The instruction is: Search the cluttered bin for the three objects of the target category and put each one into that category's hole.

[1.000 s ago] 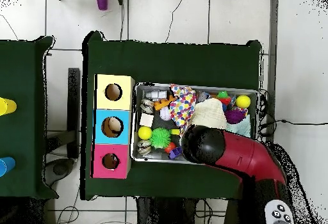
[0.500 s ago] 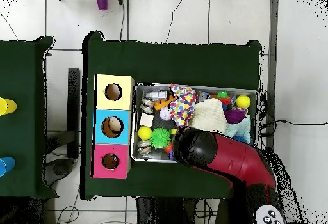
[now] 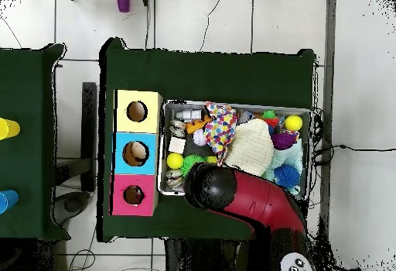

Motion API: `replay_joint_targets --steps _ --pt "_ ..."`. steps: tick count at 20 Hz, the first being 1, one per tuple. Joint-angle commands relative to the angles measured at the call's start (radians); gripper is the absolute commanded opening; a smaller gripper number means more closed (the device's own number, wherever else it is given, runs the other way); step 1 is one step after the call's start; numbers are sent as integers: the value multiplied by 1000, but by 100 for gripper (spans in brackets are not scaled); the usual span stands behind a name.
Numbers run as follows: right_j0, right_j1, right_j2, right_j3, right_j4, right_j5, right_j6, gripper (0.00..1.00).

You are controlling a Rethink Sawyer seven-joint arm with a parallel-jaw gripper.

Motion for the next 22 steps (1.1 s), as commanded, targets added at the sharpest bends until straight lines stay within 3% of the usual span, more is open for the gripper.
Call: replay_joint_targets --steps 1,16,22 --pt "26 0 75 85 83 -21 175 0" --pt "92 -9 65 127 181 -39 193 0" --pt "165 -7 60 116 227 -27 241 0"
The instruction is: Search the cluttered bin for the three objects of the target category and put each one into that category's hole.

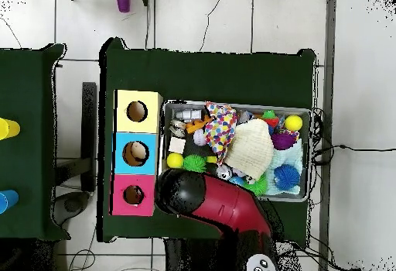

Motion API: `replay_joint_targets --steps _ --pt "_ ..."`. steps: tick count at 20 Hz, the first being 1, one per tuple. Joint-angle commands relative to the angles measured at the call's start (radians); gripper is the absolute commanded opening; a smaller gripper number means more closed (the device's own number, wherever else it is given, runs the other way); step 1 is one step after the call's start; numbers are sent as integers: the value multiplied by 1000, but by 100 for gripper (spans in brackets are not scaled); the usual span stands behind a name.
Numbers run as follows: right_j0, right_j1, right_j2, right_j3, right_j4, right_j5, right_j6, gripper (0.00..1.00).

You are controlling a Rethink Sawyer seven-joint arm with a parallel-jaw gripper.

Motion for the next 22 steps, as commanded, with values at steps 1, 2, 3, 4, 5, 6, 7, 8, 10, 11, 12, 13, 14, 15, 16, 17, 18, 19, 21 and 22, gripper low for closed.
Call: replay_joint_targets --steps 1,2,3,4,5,6,7,8,10,11,12,13,14,15,16,17,18,19,21,22 --pt "64 -7 56 50 84 -26 248 0" --pt "74 -9 55 55 93 -29 253 0" --pt "85 -10 51 56 101 -29 257 0" --pt "95 -11 46 56 106 -26 261 0" --pt "106 -12 40 55 112 -24 264 0" --pt "114 -12 37 58 119 -24 265 0" --pt "124 -14 34 58 126 -21 268 0" --pt "134 -16 30 59 133 -17 271 0" --pt "156 -19 20 53 144 -8 282 0" --pt "164 -16 15 52 148 -9 284 0" --pt "169 -12 12 48 152 -10 282 0" --pt "174 -6 9 49 157 -19 281 0" --pt "174 2 6 45 159 -25 276 0" --pt "177 8 4 45 162 -34 273 0" --pt "178 14 4 48 164 -46 269 0" --pt "179 20 3 52 166 -59 265 0" --pt "178 28 5 51 168 -70 261 0" --pt "178 37 7 54 170 -86 259 0" --pt "179 53 10 58 174 -115 255 0" --pt "178 64 9 53 173 -124 253 0"
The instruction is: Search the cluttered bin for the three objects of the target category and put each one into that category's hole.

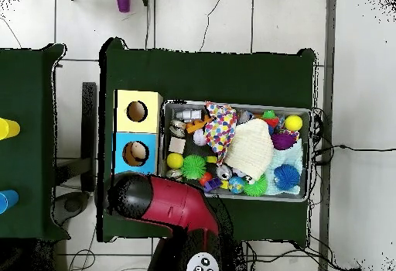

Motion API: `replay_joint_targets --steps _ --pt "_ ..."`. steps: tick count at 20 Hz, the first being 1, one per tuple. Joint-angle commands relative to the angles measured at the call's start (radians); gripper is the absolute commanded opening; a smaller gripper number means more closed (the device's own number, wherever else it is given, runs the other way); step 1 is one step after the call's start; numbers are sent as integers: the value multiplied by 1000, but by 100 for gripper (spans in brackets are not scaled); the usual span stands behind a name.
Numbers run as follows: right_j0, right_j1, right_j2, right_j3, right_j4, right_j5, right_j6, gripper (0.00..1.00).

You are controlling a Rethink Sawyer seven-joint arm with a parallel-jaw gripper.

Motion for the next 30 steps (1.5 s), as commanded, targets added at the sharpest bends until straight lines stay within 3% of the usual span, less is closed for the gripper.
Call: replay_joint_targets --steps 1,10,16,30 --pt "-7 65 11 52 53 -123 254 0" --pt "31 91 -7 67 52 -180 265 0" --pt "41 106 -12 50 68 -167 262 0" --pt "80 85 -25 99 83 -176 258 0"
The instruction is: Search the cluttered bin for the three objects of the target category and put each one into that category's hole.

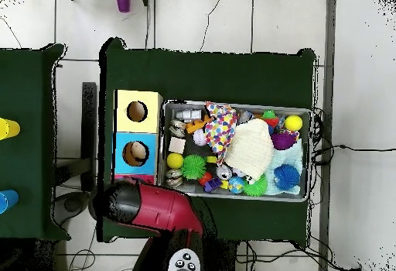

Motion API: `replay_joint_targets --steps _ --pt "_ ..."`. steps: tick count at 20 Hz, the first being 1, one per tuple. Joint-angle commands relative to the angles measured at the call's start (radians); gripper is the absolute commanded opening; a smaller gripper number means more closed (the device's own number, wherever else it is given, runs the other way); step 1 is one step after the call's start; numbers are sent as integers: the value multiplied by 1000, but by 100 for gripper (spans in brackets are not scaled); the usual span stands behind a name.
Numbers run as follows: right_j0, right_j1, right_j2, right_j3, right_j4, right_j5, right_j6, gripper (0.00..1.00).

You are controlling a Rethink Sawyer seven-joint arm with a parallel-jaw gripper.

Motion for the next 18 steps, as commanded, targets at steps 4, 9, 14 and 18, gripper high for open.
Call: replay_joint_targets --steps 4,9,14,18 --pt "-1 15 20 103 53 -88 249 0" --pt "-13 37 27 120 45 -135 232 0" --pt "-2 58 17 93 50 -136 244 0" --pt "-3 77 8 51 55 -113 244 0"
